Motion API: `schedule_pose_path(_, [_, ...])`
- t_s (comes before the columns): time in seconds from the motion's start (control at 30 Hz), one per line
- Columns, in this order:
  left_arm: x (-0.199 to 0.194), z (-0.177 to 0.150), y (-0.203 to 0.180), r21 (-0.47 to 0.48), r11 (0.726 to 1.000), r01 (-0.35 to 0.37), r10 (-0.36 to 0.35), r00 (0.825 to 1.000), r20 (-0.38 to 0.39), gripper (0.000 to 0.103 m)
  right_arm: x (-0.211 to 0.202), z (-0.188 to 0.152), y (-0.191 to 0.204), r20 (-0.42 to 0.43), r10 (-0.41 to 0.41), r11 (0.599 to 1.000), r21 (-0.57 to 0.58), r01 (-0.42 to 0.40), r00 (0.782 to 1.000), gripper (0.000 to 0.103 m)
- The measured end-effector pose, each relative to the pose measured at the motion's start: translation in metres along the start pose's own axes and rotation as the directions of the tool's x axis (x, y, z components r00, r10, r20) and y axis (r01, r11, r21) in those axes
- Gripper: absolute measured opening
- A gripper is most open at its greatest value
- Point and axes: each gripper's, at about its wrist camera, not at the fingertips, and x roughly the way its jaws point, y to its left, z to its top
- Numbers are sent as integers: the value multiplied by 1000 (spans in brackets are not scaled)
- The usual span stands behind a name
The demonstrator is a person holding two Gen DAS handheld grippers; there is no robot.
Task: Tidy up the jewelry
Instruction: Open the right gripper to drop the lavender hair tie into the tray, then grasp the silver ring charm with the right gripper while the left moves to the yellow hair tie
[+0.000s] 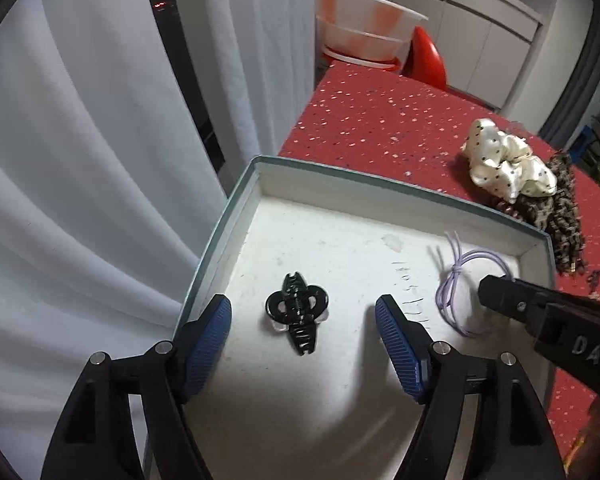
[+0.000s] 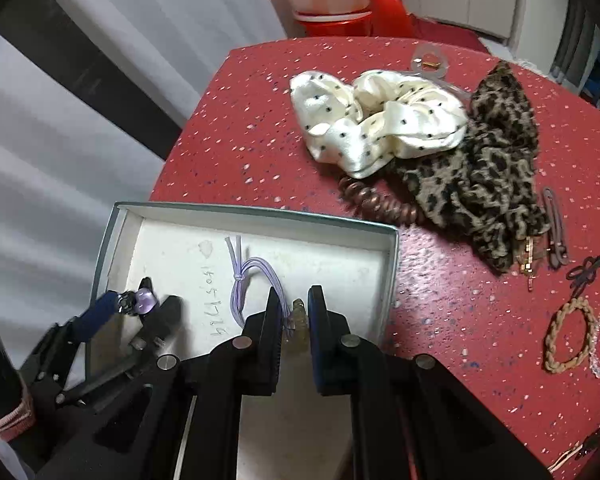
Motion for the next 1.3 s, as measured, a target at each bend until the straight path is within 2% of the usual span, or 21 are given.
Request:
schedule_pose_path(0.07, [1,-1,0,-10,1000,10,-10,1000,-12,76,-2,1,-1,-5,12,1000,6,-12,1000,21])
schedule_pose_path(0.13, [3,0,-1,-7,1000,6,-6,1000,-16,76,-5,3,0,7,23,1000,11,-23,1000,38])
schedule_pose_path(0.2, [0,0,-3,2,1000,-4,4,1000,-11,76,-10,5,0,23,31,999,15,-32,999,46])
schedule_pose_path(0.3, [-6,2,-4,9,1000,-7,7,1000,-2,76,-21,10,-1,41,50,998,28,-51,998,48])
schedule_pose_path(0.43, [-16,0,-7,14,1000,-3,2,1000,2,76,-42,10,-4,68,70,997,35,-72,995,61])
schedule_pose_path(0.63, [-27,-2,-5,0,1000,12,-12,1000,-25,76,-61,1,-9,69,82,995,52,-85,994,67])
schedule_pose_path(0.73, [-35,-7,-6,-10,1000,3,-4,1000,-22,103,-70,-7,-15,64,78,995,57,-82,995,72])
schedule_pose_path(0.8, [-42,-8,-8,-7,1000,-8,8,1000,-1,103,-73,-10,-18,61,78,995,58,-82,995,72])
schedule_pose_path(0.9, [-44,-11,-10,3,1000,-12,12,1000,-12,103,-78,-16,-23,59,79,995,59,-82,995,79])
schedule_pose_path(1.13, [-59,-21,-21,22,1000,-18,19,999,-31,103,-97,-37,-46,55,96,991,85,-101,994,83])
schedule_pose_path(1.3, [-74,-34,-29,26,999,21,-19,998,-65,103,-108,-58,-65,48,99,988,115,-104,994,85])
